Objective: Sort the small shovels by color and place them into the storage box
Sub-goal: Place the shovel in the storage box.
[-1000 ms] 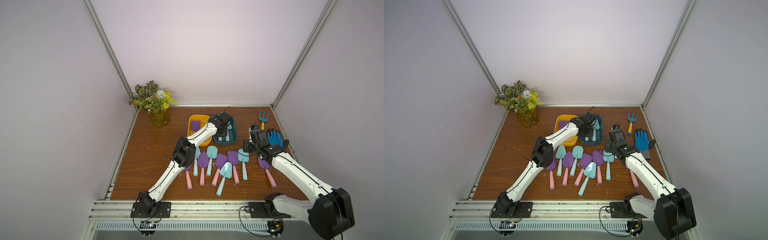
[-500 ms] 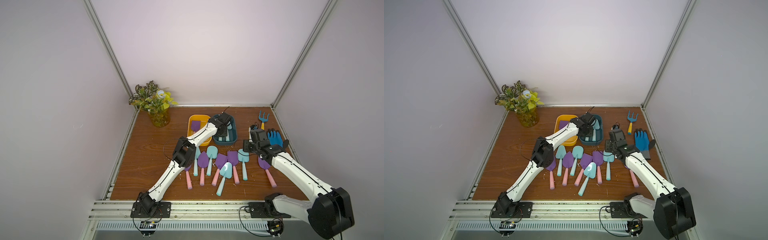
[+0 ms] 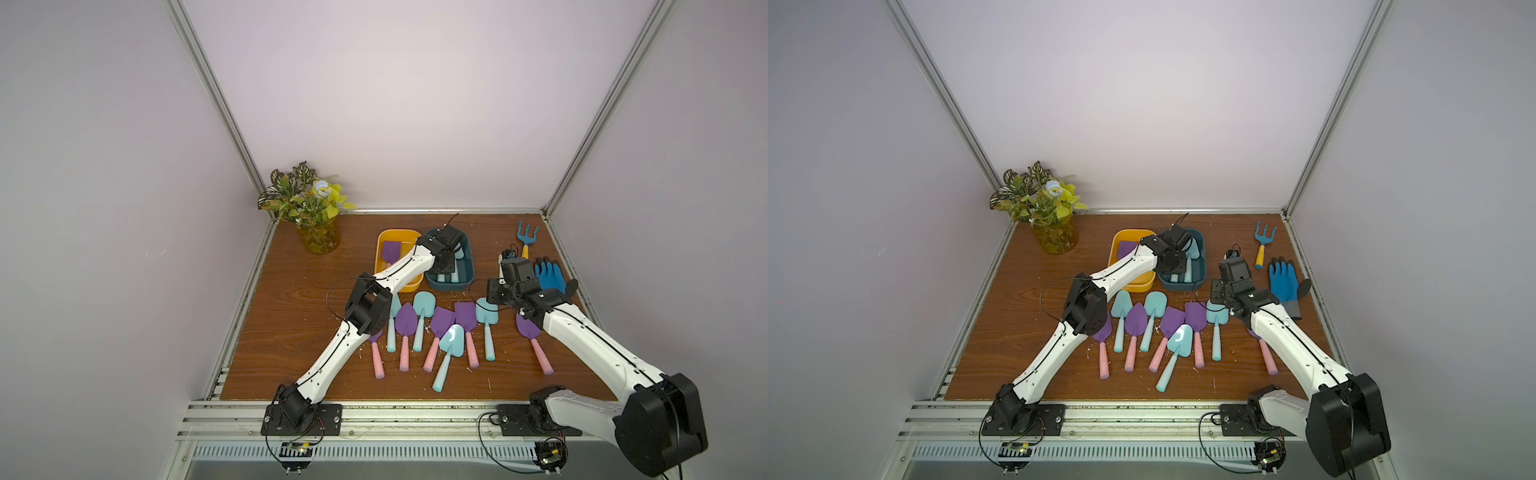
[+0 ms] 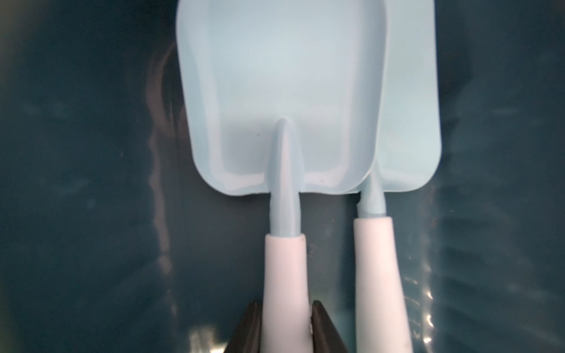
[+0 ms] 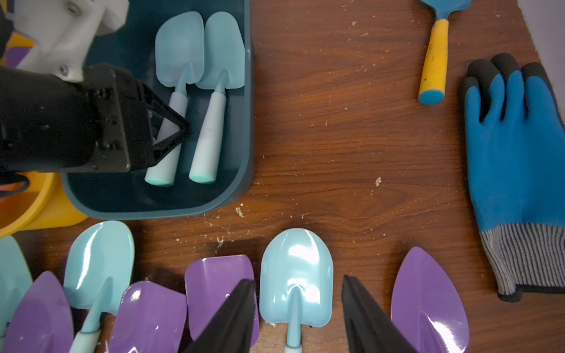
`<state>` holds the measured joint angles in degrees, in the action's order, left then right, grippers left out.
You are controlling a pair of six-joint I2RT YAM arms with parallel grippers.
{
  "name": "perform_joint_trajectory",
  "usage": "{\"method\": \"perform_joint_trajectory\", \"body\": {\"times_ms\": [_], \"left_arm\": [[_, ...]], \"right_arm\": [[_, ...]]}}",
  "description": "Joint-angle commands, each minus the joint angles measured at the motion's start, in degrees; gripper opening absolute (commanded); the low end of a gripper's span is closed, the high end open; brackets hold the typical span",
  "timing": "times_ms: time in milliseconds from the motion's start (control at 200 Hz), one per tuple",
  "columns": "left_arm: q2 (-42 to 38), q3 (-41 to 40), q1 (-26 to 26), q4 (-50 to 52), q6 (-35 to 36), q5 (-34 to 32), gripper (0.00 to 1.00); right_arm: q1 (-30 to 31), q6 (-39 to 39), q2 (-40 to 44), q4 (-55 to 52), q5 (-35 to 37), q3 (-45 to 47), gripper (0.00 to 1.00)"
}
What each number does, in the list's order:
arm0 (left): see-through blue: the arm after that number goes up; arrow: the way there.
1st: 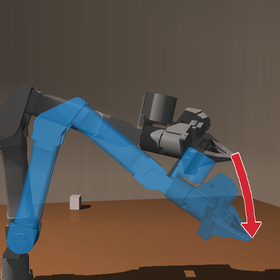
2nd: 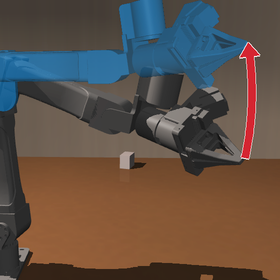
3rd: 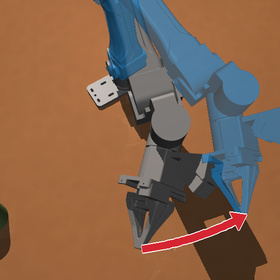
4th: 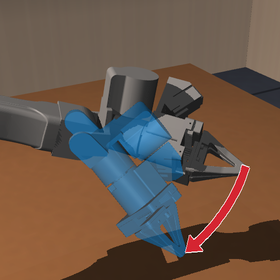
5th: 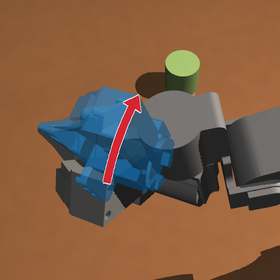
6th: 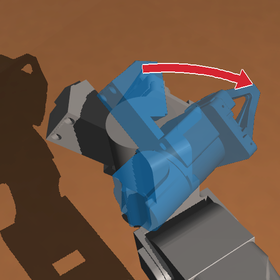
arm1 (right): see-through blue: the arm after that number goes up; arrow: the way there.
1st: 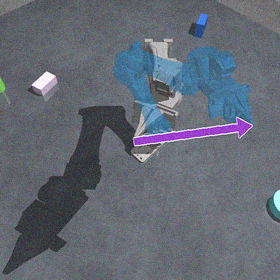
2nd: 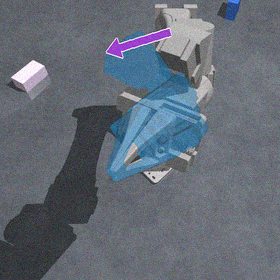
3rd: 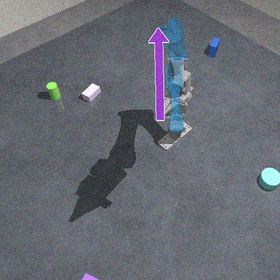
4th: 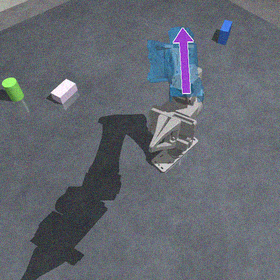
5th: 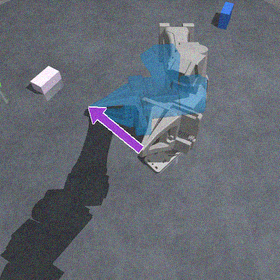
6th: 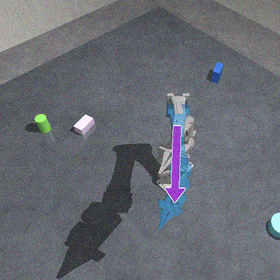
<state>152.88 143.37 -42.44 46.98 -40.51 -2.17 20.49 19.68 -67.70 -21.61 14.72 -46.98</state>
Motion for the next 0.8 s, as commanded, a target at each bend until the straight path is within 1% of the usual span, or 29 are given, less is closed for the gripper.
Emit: {"method": "perform_joint_trajectory", "body": {"times_ms": [0,250,365,445,515,575,796], "left_arm": [[-0.08,1.47,0.65,-1.01,-0.03,0.13,0.33],[-1.30,1.47,0.61,-1.01,0.25,0.07,0.35],[-2.76,1.47,0.53,-1.20,0.52,-0.30,0.38],[-4.12,1.47,0.31,-1.28,0.90,-0.79,0.42],[-5.62,1.46,-0.03,-1.57,1.60,-0.90,0.49],[-7.38,1.47,-0.67,-2.33,2.53,-1.37,0.53],[-16.10,0.85,-2.73,-4.97,6.60,-2.17,0.62]], "right_arm": [[-0.25,-0.43,0.73,1.13,0.27,-0.33,0.52],[-0.44,-0.42,1.40,0.39,0.43,-0.61,0.53],[-0.38,-0.25,2.11,-0.31,0.75,-0.95,0.53],[-0.45,-0.08,2.53,-1.09,0.82,-1.42,0.53],[-0.43,0.25,2.79,-1.93,0.79,-2.11,0.53],[-0.44,0.81,3.11,-2.99,0.83,-2.83,0.54],[-0.45,3.09,5.10,-7.56,1.50,-6.65,0.54]]}}
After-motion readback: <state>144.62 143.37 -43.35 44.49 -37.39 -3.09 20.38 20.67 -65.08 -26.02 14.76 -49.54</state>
